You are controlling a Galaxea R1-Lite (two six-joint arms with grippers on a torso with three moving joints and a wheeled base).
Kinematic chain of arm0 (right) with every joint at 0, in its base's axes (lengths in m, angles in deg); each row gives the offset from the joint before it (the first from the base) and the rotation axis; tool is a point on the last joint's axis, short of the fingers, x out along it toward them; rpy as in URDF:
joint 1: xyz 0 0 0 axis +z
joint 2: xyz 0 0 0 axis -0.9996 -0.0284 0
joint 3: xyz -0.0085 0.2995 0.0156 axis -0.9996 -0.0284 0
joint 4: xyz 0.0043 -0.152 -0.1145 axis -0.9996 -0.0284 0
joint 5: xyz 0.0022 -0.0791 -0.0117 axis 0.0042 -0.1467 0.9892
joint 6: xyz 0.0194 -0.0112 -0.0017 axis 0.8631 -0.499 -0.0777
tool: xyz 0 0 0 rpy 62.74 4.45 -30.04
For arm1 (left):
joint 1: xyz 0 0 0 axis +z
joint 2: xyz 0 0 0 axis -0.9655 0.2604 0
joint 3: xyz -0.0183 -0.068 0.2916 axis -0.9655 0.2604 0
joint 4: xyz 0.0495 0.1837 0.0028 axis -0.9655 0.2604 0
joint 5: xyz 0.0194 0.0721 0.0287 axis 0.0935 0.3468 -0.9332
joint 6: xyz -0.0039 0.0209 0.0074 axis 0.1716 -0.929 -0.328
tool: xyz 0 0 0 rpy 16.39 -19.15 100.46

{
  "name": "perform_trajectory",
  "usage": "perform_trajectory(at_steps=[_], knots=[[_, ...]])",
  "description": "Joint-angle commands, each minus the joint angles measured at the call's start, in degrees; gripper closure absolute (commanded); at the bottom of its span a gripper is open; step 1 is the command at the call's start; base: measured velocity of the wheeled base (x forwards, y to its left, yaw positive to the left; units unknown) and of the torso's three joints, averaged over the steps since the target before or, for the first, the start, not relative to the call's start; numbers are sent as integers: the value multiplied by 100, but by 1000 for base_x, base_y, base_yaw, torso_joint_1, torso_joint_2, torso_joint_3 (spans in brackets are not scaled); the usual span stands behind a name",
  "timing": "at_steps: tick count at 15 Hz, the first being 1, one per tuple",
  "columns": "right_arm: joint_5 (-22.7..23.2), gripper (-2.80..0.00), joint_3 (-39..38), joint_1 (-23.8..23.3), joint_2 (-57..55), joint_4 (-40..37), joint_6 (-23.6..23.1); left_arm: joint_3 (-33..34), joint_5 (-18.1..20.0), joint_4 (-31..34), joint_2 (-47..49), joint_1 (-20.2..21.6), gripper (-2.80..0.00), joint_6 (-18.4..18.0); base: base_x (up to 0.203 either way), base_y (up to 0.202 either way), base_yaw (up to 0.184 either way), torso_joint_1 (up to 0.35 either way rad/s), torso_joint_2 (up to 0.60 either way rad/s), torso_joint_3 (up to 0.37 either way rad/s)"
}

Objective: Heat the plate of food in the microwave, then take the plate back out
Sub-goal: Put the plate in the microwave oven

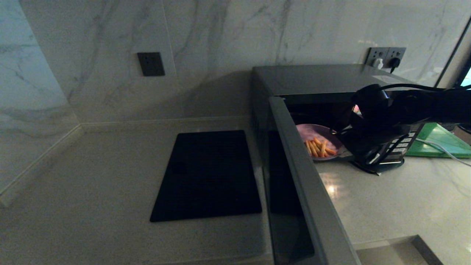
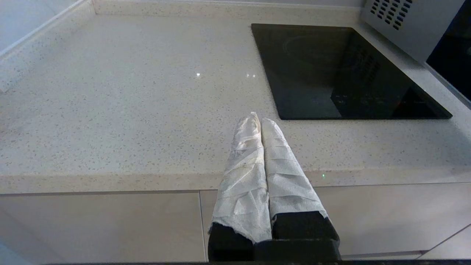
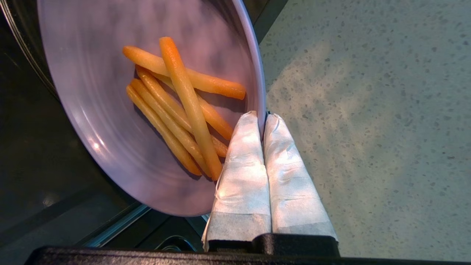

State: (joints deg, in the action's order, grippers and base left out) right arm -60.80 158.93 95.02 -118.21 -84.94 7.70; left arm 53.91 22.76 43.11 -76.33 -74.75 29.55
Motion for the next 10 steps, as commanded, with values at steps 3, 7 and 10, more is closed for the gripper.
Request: perform_trajectory(at_steps=[3, 7, 10], knots=[[52, 0, 83, 4, -166, -11, 38, 0, -3, -6, -1, 2, 0, 6, 0, 0, 0, 0, 0, 0], [46, 0, 188, -14, -279, -10, -46, 0, -3, -6, -1, 2, 0, 6, 0, 0, 0, 0, 0, 0], [31, 0, 148, -71, -316, 298, -85, 0, -3, -2, -1, 2, 0, 6, 0, 0, 0, 0, 0, 0]])
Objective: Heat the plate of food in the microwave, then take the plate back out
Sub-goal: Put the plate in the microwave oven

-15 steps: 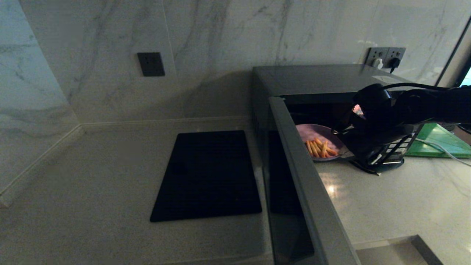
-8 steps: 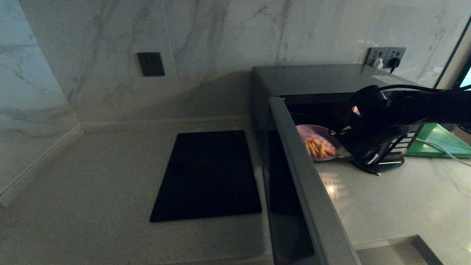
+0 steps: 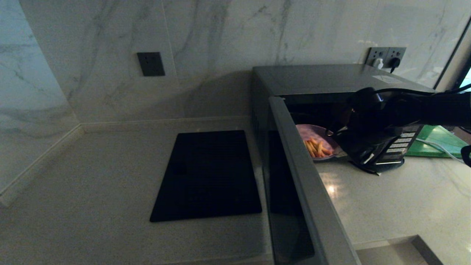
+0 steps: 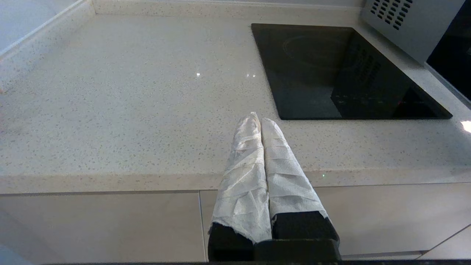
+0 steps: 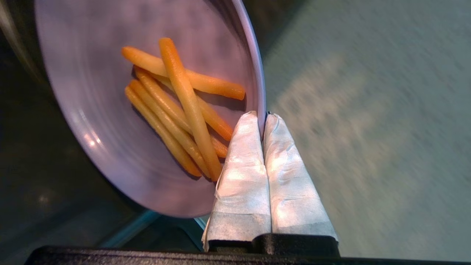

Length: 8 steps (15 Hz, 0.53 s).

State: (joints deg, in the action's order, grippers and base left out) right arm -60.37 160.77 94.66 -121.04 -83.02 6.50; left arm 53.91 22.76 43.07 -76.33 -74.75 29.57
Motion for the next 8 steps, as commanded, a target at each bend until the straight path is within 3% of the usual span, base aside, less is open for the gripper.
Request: perform_trajectory(at_steps=[1, 8], knots=[[-12, -280, -34, -48, -34, 114, 34, 0, -3, -3, -1, 2, 0, 4, 0, 0, 0, 0, 0, 0], [-30, -280, -39, -84, 185, 109, 34, 0, -3, -3, -1, 2, 0, 4, 0, 0, 0, 0, 0, 0]])
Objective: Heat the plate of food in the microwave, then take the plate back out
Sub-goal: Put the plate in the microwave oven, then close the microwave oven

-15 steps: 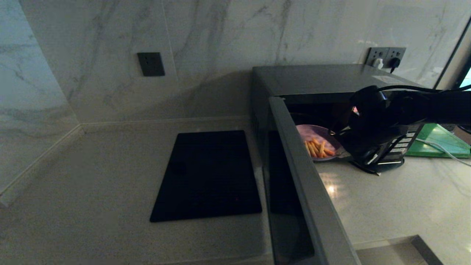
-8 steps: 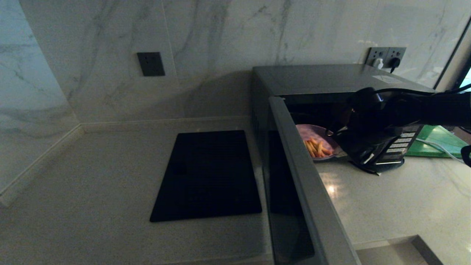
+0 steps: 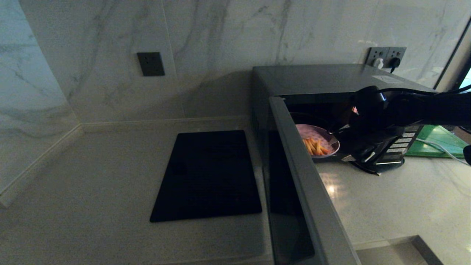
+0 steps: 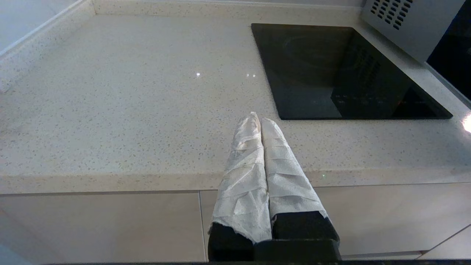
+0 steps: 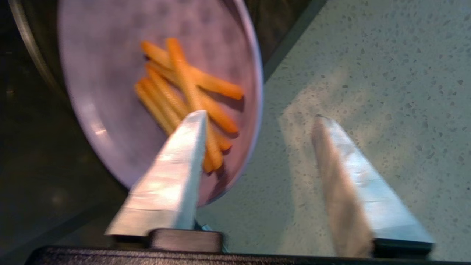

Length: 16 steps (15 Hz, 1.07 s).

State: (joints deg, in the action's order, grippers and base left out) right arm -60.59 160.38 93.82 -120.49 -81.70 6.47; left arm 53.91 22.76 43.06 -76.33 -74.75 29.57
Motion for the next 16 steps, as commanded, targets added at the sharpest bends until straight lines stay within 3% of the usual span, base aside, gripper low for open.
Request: perform_trajectory(at_steps=[1, 5, 9, 10, 16], knots=[[-9, -280, -11, 0, 220, -27, 37, 0, -3, -2, -1, 2, 0, 4, 0, 0, 0, 0, 0, 0], [-9, -280, -276, 8, 600, -43, 27, 0, -3, -2, -1, 2, 0, 4, 0, 0, 0, 0, 0, 0], [-26, -280, -1166, 23, 1304, -43, -181, 0, -3, -2, -1, 2, 0, 4, 0, 0, 0, 0, 0, 0], [-45, 0, -1345, 20, 1531, -43, -287, 0, -3, -2, -1, 2, 0, 4, 0, 0, 0, 0, 0, 0], [-901, 0, -2623, -40, 2993, -76, -910, 0, -3, 7, -1, 2, 0, 4, 0, 0, 0, 0, 0, 0]])
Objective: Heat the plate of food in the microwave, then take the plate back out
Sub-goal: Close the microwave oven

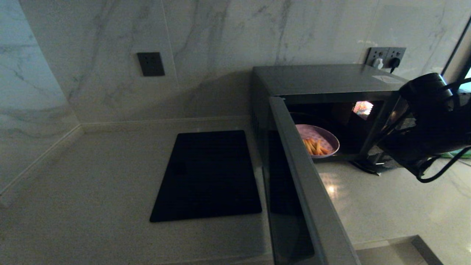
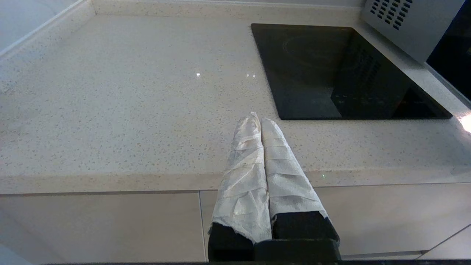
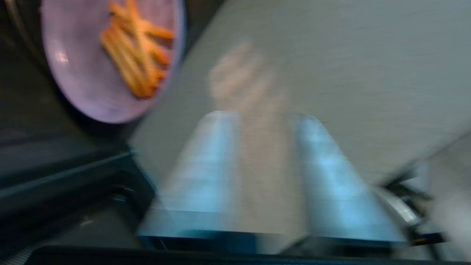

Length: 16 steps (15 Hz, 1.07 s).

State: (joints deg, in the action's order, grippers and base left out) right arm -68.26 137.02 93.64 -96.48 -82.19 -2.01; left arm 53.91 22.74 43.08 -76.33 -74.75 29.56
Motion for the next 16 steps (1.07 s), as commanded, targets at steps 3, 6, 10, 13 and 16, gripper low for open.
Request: perform_trajectory(at_steps=[3, 6, 10, 13, 16], knots=[[-598, 0, -511, -143, 1367, -236, -428, 0, -1, -4, -1, 2, 0, 6, 0, 0, 0, 0, 0, 0], [-1095, 0, -486, -192, 2075, -284, -975, 0, -1, -4, -1, 2, 0, 6, 0, 0, 0, 0, 0, 0], [-878, 0, -290, 343, 2727, -308, -1833, 0, -1, -4, -1, 2, 0, 6, 0, 0, 0, 0, 0, 0], [-727, 0, -75, 1179, 2855, -353, -2167, 0, -1, -4, -1, 2, 0, 6, 0, 0, 0, 0, 0, 0], [-328, 0, 64, 2153, 2956, -381, -2552, 0, -1, -4, -1, 2, 0, 6, 0, 0, 0, 0, 0, 0]])
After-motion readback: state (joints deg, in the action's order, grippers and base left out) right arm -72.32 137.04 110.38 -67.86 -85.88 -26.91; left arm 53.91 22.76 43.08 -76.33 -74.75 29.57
